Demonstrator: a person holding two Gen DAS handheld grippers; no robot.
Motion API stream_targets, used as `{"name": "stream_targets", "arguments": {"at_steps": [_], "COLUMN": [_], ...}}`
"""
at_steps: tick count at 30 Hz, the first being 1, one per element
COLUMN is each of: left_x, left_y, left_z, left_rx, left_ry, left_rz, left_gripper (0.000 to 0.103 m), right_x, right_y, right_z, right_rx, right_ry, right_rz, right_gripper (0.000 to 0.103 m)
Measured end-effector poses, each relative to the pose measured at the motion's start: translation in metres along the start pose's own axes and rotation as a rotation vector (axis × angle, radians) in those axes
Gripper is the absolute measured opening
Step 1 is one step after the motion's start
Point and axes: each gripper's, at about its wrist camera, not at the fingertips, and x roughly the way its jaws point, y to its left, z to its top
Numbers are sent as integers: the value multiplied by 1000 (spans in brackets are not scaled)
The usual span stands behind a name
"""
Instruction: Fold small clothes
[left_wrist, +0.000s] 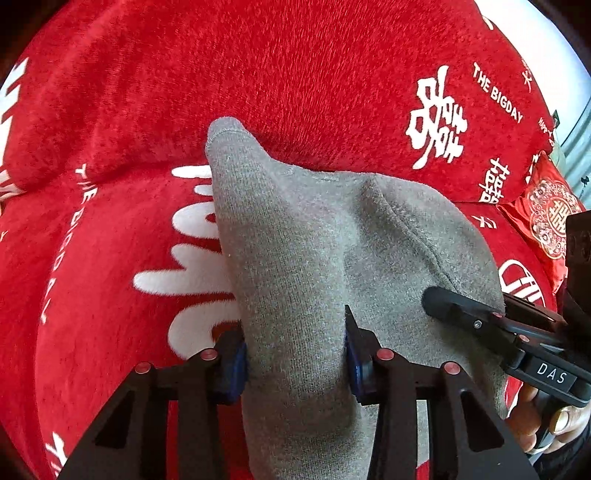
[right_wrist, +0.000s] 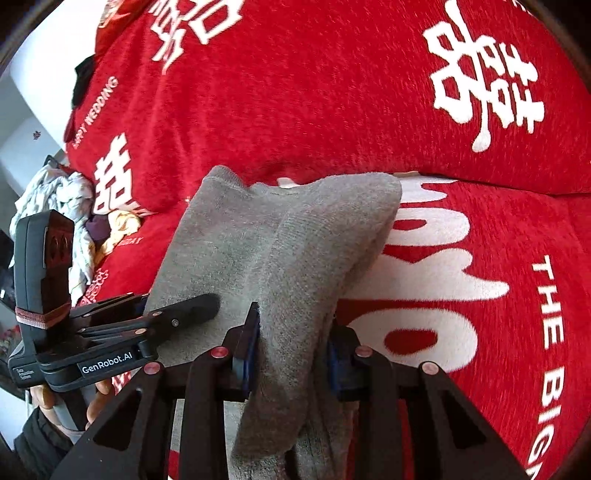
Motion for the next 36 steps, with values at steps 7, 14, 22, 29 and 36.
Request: {"name": "stream_targets", "arguments": {"at_steps": [7, 14, 22, 29, 36], "left_x": [-28, -44, -49, -51, -48], "left_y": [3, 7, 12, 13, 24], "left_z": [-43, -87, -110, -118, -125], "left_rx": [-5, -15, -21, -13, -23], "left_ry": [-4, -2, -13, -20, -26], "left_rz": [5, 13, 19, 23, 89], "left_gripper": [44, 44, 44, 44, 73], "right_x": [-20, -24, -24, -28, -20], "right_y": [27, 42, 50, 55, 46], "right_z": [-36, -78, -107, -113, -120], "right_rx": [-44, -40, -41, -57, -61], "right_ry": [-4, 11, 18, 11, 26], "right_rz": [7, 27, 31, 24, -25], "right_gripper": [32, 32, 32, 32, 40]}}
